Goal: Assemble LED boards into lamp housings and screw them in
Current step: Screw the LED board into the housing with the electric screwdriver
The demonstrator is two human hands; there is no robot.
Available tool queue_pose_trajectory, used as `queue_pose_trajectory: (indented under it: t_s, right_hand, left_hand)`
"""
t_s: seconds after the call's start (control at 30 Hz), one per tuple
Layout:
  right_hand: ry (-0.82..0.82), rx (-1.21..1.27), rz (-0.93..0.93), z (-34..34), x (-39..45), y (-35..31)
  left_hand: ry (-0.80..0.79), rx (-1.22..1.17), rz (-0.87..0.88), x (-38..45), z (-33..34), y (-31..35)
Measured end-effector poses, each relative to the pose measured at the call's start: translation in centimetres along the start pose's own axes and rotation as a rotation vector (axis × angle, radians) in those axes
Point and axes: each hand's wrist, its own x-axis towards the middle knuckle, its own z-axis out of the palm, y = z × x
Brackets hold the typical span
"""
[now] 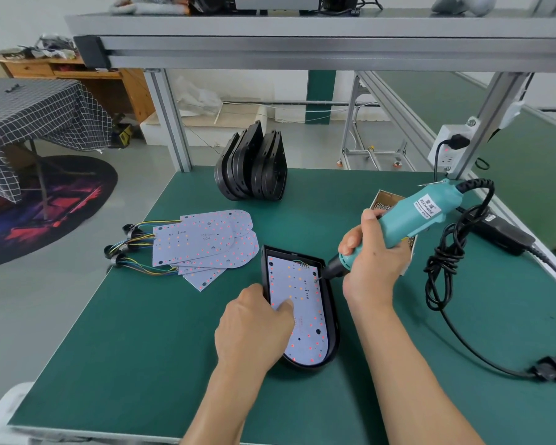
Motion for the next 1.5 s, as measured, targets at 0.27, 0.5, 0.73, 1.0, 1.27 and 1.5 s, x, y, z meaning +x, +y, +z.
queue_pose_trajectory:
  t_s: [0.27, 0.5, 0.73, 1.0, 1.27, 1.5]
  right_hand:
    - [-0.037, -0.017, -0.006, -0.2, 0.1, 0.2]
    - [-0.056, -0.012, -0.012, -0.4, 0.1, 0.0]
    - [-0.065, 0.099, -0.012, -0.7, 0.4, -1.6]
    - [-0.042, 0.275, 0.091, -1.4, -0.3, -4.0]
    - [-0.007, 0.391, 0.208, -0.8, -2.1, -5.8]
    - [-0.018, 0.32, 0.194, 0.6, -4.8, -10.2]
  left_hand:
    - [-0.001, 0.003, -0.004, -0.1, 0.0, 0.1]
    - [-0.007, 0.009, -0.008, -0.1, -0.1, 0.0]
    - [-0.021, -0.019, -0.023, 0.0, -0.1, -0.1]
    - [0.08, -0.09, -0.023, -1.2, -1.6, -1.1]
    - [-0.096, -1.393, -0.046, -0.3, -4.5, -0.8]
    - [-0.337, -1.671, -0.052, -1.1, -3.6, 1.2]
